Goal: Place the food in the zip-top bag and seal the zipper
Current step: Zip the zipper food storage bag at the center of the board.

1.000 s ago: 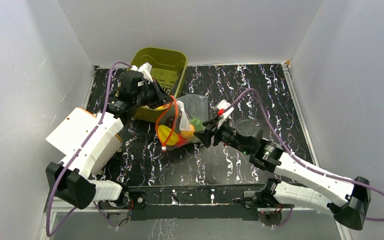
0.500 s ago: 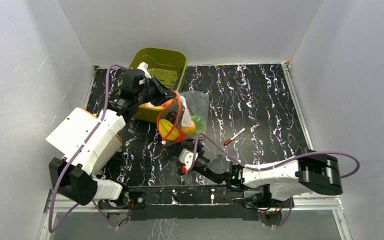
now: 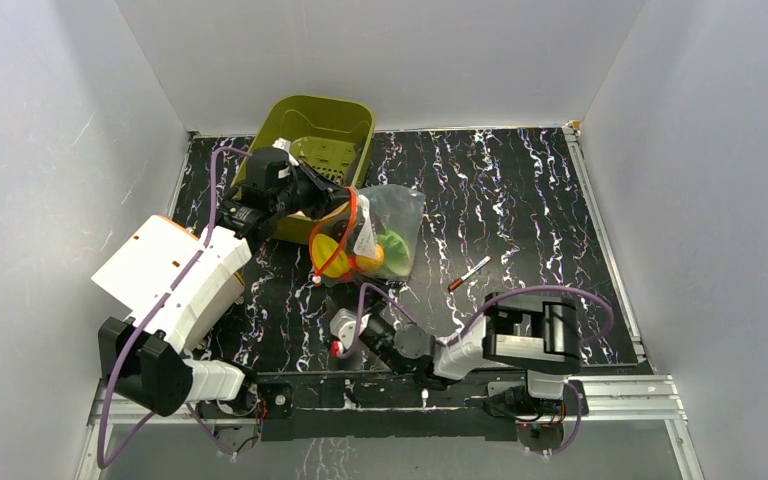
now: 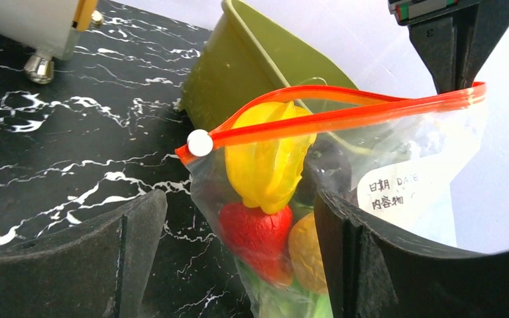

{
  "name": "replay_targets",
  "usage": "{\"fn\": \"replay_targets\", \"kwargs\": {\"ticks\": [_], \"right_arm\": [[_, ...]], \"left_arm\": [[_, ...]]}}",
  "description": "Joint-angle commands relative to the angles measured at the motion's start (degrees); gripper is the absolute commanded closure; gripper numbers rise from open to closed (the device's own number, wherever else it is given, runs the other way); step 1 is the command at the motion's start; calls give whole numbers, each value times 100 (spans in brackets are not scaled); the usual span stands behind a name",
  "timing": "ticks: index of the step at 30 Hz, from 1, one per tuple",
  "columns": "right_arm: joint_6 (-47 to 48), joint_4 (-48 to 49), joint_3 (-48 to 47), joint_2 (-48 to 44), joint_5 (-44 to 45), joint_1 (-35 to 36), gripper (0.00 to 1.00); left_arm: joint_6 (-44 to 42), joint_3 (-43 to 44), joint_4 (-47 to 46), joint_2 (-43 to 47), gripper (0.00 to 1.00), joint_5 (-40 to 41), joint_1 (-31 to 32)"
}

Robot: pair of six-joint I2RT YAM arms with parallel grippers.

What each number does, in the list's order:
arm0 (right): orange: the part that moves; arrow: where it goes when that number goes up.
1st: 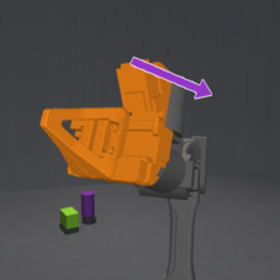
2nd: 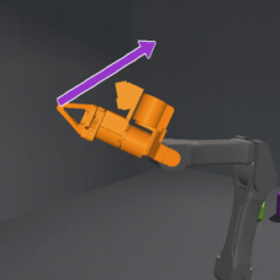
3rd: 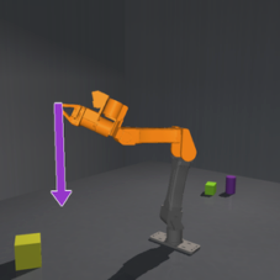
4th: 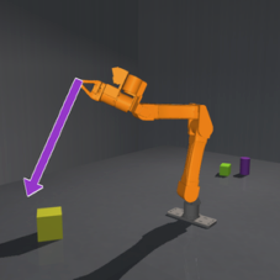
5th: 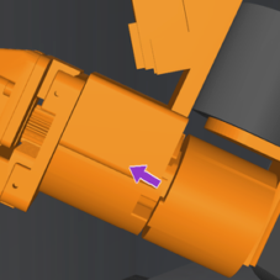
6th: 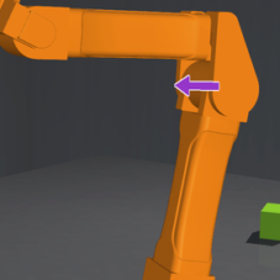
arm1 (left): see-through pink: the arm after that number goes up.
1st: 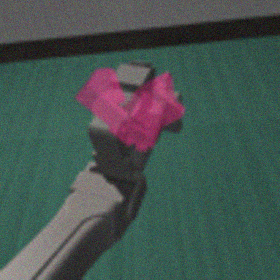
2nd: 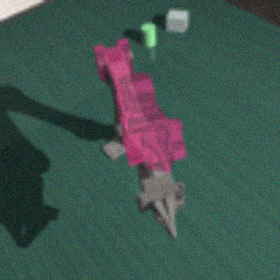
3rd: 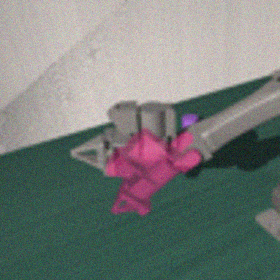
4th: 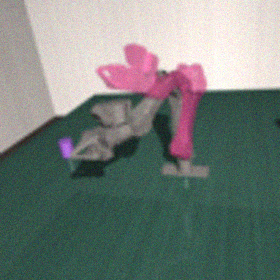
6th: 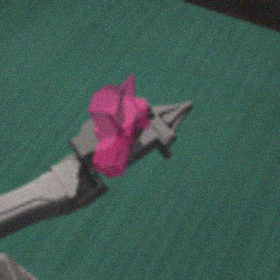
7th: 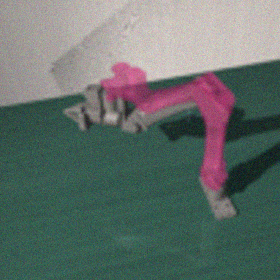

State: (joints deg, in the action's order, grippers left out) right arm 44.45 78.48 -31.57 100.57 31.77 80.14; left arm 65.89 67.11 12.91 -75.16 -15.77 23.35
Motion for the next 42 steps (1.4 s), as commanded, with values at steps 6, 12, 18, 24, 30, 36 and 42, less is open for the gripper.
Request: {"fn": "replay_targets", "kwargs": {"ticks": [6,12,18,24,30,36,42], "right_arm": [[115,1038,-545,-4,1278,189,31],[-1323,-875,-624,-971,1647,468,30],[-4186,-4497,-1716,-1622,2636,514,30],[-7720,-8431,-3463,-1566,2914,412,32],[-8067,-9286,-3756,-1505,2617,397,35],[-8176,-9773,-3850,-1473,2221,397,37],[-8162,-9496,-3988,-1072,2122,394,38]], "left_arm": [[134,50,-8,362,100,61,-33],[605,-62,-73,690,100,666,-30],[1146,43,14,862,100,770,-33],[1369,-14,182,1018,100,1000,-34],[1466,-91,273,1057,100,1111,-33],[1493,-67,258,1003,100,1094,-37],[1564,-204,101,1003,100,1051,-33]]}}
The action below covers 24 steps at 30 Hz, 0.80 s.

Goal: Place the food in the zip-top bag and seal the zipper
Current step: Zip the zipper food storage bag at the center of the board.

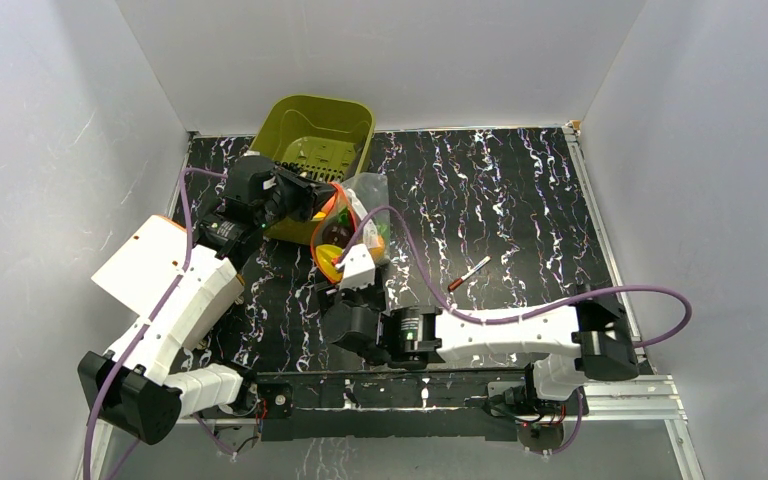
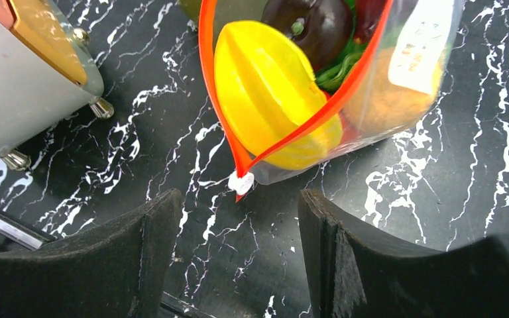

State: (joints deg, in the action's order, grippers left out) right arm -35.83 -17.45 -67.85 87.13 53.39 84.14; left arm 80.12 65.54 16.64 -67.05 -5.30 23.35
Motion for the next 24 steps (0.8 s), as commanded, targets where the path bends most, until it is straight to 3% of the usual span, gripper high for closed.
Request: {"fn": "replay_targets", "kwargs": {"ticks": [1,9,13,16,18,19,21,24], "right_arm": [[-124,109,-411,410,37,-3,38],[37,107,-732,1024,364,-248,44],[541,714,-496,974,475,-321,59],[991,1389,-120,746,373,-375,76],[1349,1676,398,183,195,-381,97],[1691,1876,859,-305,-70,-380,100],[2312,1906,1391,-1206,-640,-391,100],[2965,460,1006,-2143,-1666,-398,100]], "left_arm": [[151,-62,-280,192,100,-5,-33],[178,-68,-252,216,100,27,-28],[184,-66,-183,265,100,95,-33],[203,-92,-172,297,100,139,-33],[147,-90,-86,315,100,225,-33],[-62,5,8,304,100,449,-33],[-335,267,147,160,100,633,-28],[-450,502,227,91,100,809,-33]]}}
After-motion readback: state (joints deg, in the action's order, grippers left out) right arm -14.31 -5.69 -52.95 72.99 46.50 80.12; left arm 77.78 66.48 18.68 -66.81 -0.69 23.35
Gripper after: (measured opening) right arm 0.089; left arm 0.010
